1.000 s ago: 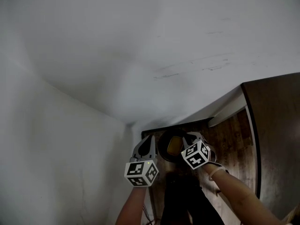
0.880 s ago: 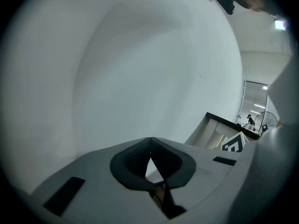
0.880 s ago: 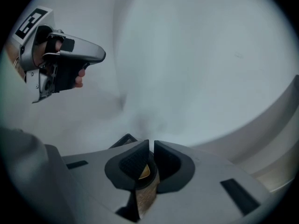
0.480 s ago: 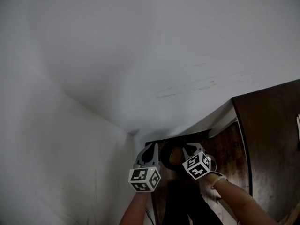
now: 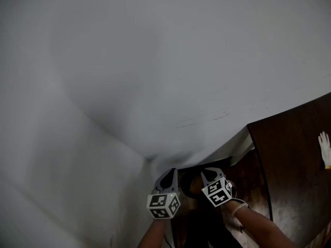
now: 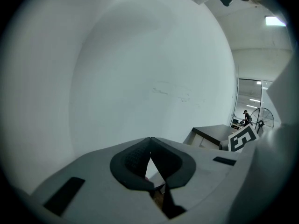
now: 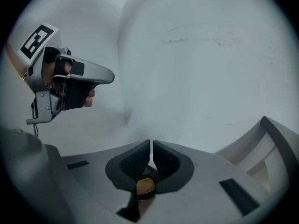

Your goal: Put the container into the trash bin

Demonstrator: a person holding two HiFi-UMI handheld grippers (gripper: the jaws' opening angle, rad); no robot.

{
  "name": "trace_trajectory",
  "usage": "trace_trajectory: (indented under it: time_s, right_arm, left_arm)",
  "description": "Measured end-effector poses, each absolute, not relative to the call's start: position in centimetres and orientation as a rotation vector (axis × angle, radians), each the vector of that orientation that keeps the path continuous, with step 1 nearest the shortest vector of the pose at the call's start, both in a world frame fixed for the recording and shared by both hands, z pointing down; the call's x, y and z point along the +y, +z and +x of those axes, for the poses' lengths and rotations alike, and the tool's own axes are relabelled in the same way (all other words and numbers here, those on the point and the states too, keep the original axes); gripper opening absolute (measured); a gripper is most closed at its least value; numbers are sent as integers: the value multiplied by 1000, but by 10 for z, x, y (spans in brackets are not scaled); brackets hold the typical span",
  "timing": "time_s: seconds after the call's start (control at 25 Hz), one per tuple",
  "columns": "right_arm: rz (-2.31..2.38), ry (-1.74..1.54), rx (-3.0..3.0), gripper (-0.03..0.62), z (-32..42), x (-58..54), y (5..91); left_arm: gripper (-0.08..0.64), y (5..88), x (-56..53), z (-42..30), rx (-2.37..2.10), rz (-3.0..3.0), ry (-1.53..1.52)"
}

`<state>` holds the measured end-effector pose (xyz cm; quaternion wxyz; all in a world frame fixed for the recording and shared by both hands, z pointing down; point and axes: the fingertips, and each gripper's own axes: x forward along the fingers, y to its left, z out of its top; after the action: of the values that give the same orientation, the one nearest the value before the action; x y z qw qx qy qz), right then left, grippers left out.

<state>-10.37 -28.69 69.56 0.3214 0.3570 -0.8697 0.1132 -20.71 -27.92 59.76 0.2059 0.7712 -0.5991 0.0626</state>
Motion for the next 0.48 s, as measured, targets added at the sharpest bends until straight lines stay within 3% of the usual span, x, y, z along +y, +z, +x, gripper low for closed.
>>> trace_trajectory:
  time_s: [0.48]
  right_arm:
    - [1056, 311, -2362, 18, -93, -277, 615]
  left_arm:
    - [20, 528, -263, -198, -1686, 2197, 156]
